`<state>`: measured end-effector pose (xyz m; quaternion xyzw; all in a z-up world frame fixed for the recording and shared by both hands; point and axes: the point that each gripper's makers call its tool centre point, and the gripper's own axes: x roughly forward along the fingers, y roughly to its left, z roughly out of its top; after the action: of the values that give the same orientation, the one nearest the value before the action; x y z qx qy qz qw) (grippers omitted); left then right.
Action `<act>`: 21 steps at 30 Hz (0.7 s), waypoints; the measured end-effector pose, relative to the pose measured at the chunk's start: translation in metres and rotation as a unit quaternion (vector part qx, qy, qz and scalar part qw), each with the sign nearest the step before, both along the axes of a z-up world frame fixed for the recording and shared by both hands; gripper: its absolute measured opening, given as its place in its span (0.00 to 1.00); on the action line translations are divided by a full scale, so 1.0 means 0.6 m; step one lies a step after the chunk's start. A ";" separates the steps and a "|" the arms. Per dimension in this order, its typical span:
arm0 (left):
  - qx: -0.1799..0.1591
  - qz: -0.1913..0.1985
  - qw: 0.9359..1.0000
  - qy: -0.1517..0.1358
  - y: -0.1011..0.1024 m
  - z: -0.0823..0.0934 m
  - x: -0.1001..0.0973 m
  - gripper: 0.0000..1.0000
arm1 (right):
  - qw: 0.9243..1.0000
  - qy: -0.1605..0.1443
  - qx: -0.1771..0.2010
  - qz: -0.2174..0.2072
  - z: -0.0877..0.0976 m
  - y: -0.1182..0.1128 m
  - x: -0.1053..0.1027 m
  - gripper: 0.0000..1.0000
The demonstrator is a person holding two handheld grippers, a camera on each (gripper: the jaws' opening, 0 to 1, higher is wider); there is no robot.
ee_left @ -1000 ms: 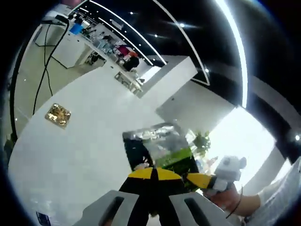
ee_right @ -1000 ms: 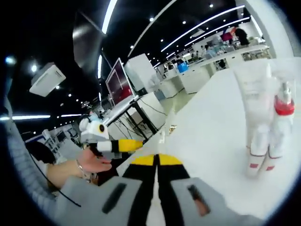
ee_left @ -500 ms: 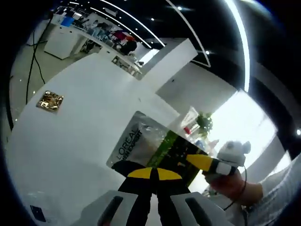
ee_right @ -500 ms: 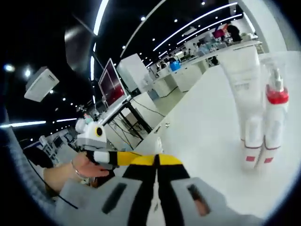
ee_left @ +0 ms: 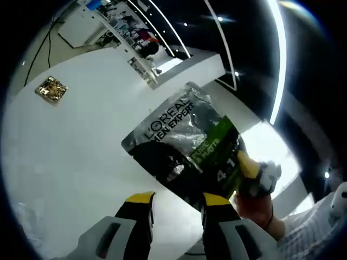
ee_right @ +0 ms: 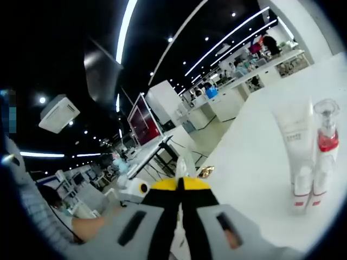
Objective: Arrange the skincare products in the storage area until every visible bottle or jar stands upright without overlapping.
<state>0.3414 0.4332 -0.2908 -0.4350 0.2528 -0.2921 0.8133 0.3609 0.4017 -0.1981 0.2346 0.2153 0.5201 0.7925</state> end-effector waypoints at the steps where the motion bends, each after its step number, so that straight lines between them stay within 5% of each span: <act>1: -0.007 -0.003 1.000 -0.003 -0.003 0.004 0.000 0.35 | 1.000 0.005 0.011 0.001 0.006 0.000 -0.002 0.01; 6: -0.067 0.002 0.998 -0.020 -0.003 0.038 0.006 0.27 | 1.000 0.004 0.012 0.005 0.001 0.000 -0.008 0.01; 10: 0.018 0.025 0.999 -0.021 0.022 0.013 0.011 0.06 | 1.000 0.007 -0.001 0.000 -0.016 -0.011 -0.011 0.01; 15: 0.045 0.050 0.997 -0.039 0.039 0.028 0.019 0.03 | 0.999 0.002 -0.036 0.009 -0.042 -0.025 -0.030 0.01; 21: 0.092 0.052 0.992 -0.074 0.049 0.053 0.022 0.01 | 0.991 -0.012 -0.128 0.033 -0.099 -0.039 -0.049 0.01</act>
<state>0.3548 0.4624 -0.2588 -0.3482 0.1946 -0.2570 0.8803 0.3316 0.3782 -0.2572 0.1175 0.2783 0.5166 0.8012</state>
